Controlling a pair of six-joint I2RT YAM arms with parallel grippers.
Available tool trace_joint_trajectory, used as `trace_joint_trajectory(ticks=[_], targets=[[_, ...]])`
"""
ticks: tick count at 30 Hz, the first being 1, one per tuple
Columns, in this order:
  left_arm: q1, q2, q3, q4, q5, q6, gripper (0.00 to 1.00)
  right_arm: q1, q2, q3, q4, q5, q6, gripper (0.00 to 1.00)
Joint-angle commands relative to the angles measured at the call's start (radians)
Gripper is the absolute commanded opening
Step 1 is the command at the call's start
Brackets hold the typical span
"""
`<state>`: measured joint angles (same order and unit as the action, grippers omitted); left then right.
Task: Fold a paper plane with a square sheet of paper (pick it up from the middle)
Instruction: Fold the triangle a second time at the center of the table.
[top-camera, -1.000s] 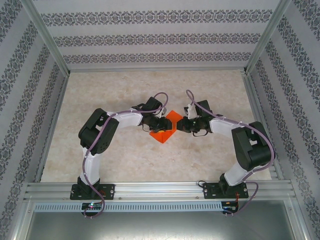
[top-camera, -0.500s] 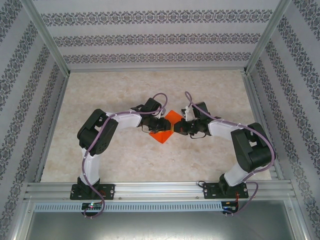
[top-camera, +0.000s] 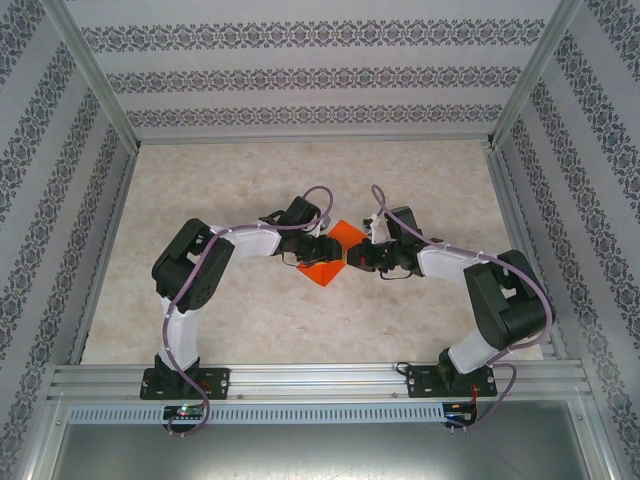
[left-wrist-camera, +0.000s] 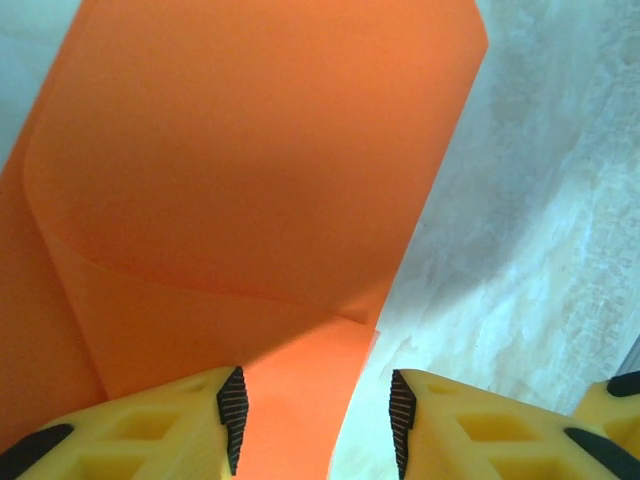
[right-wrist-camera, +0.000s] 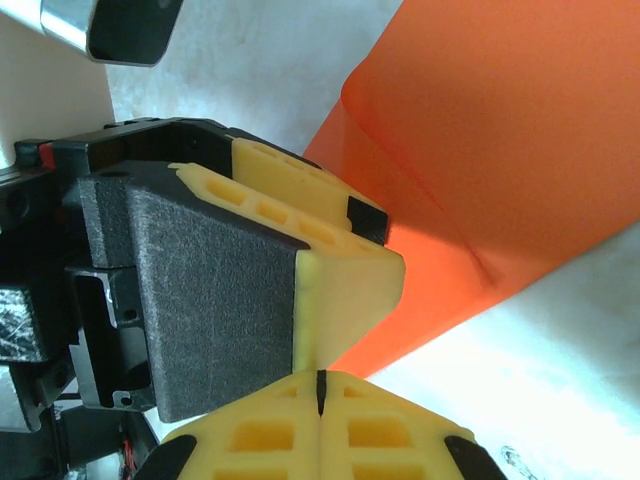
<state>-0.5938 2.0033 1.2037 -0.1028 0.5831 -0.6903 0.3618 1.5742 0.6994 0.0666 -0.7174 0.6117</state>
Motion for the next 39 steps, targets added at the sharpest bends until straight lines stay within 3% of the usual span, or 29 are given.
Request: trace_joint_trajectory(ticks=[1, 7, 11, 14, 39], targets=[[0.006, -0.009, -0.022, 0.025, -0.006, -0.023, 0.48, 0.008, -0.016, -0.036, -0.017, 0.002, 0.008, 0.00], [0.008, -0.032, -0.035, 0.045, -0.019, -0.032, 0.45, 0.005, -0.026, -0.056, -0.026, 0.001, 0.011, 0.00], [0.008, -0.027, -0.037, 0.034, -0.019, -0.031, 0.27, 0.007, -0.023, -0.051, 0.005, -0.001, 0.033, 0.00], [0.008, -0.026, -0.043, 0.027, -0.019, -0.026, 0.20, 0.006, -0.019, -0.039, 0.017, 0.014, 0.043, 0.00], [0.009, -0.012, -0.034, -0.011, -0.122, -0.012, 0.14, 0.039, 0.192, 0.096, 0.047, 0.045, 0.022, 0.00]])
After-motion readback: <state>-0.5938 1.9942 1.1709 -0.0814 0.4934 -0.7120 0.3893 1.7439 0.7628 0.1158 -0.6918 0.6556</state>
